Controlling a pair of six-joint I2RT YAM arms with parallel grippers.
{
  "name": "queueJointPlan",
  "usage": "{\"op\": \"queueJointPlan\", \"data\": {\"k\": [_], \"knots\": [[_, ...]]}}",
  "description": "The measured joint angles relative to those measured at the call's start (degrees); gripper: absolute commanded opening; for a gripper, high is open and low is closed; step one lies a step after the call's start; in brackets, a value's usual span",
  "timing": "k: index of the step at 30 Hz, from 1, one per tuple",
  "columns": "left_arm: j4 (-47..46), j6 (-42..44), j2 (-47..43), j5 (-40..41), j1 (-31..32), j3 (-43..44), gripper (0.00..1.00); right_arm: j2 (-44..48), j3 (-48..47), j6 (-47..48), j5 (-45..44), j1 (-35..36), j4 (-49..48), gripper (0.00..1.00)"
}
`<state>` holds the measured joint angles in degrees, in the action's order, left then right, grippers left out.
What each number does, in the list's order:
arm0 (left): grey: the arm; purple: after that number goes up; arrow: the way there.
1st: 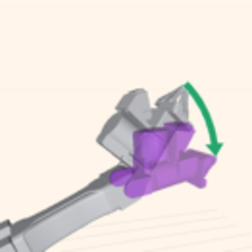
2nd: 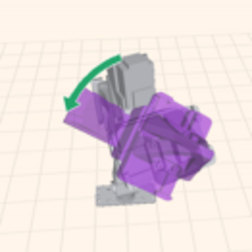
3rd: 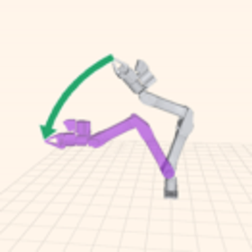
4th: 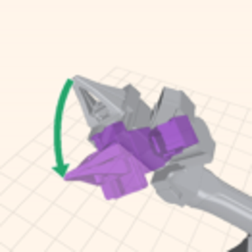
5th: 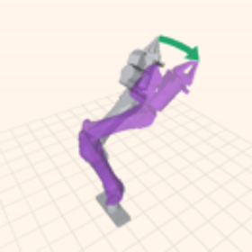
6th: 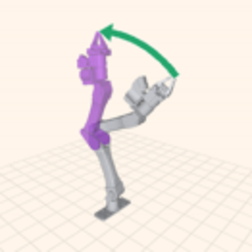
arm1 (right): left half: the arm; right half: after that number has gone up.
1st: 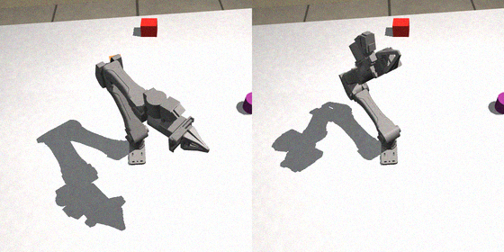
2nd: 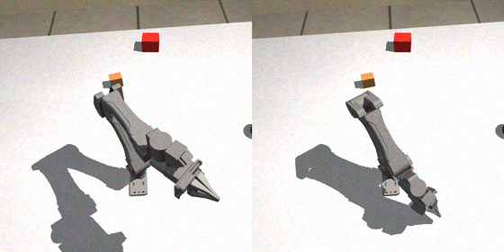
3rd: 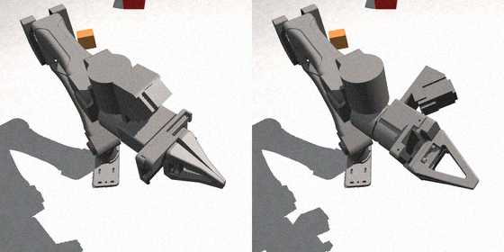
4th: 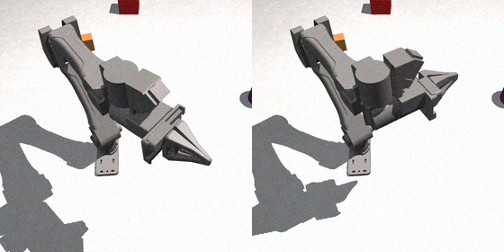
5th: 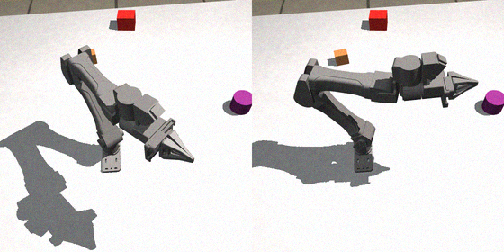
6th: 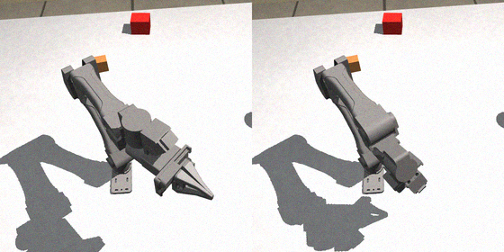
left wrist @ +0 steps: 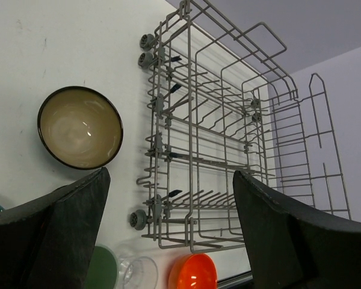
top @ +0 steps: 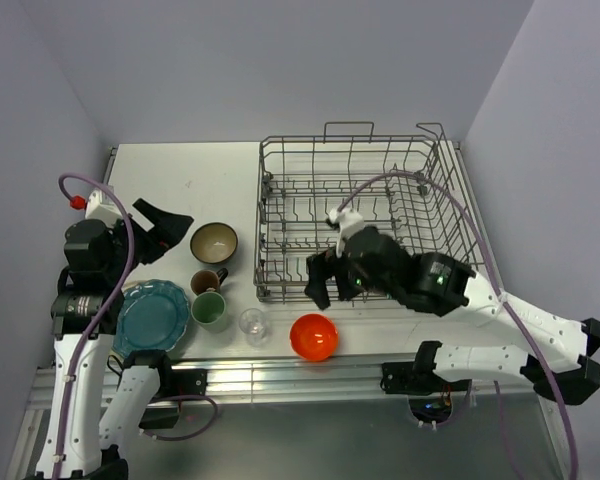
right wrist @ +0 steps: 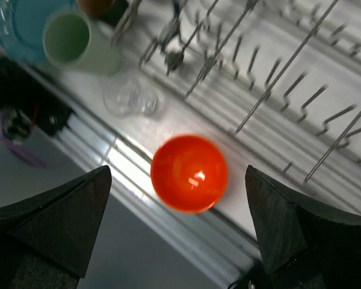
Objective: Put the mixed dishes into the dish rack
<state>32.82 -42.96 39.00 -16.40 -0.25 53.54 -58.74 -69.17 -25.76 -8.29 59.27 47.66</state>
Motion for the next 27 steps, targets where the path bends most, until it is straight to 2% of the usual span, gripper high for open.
{"op": "queueJointPlan", "data": {"k": [3, 6, 7, 8, 9, 17, 27], "knots": [[0.0, 0.3, -1.1, -0.3, 0.0, -1.7, 0.9, 0.3, 4.3, -4.9, -6.9, 9.6, 1.0, 1.0], [-0.1, 0.5, -1.0, -0.3, 0.0, -3.0, 0.9, -4.4, 5.0, -9.6, -13.4, 20.1, 2.1, 0.98], [-0.2, 0.5, -1.0, -0.4, 0.0, -3.3, 0.9, -7.0, 5.0, -11.3, -15.4, 22.9, 2.4, 0.94], [-0.3, 0.5, -0.9, -0.5, 0.0, -3.6, 0.9, -9.2, 5.0, -12.5, -17.2, 24.6, 2.8, 0.81], [-0.3, 0.5, -0.9, -0.7, 0.0, -3.9, 0.9, -12.0, 5.0, -13.9, -19.0, 26.2, 3.3, 0.76], [-0.4, 0.9, -2.1, -2.0, 0.0, -4.4, 0.9, -27.9, 5.2, -18.5, -23.9, 28.6, 4.1, 0.66], [-0.4, 1.4, -4.0, -3.3, 0.0, -4.4, 0.91, -30.6, 8.5, -18.3, -23.6, 30.1, -1.4, 0.63]]}}
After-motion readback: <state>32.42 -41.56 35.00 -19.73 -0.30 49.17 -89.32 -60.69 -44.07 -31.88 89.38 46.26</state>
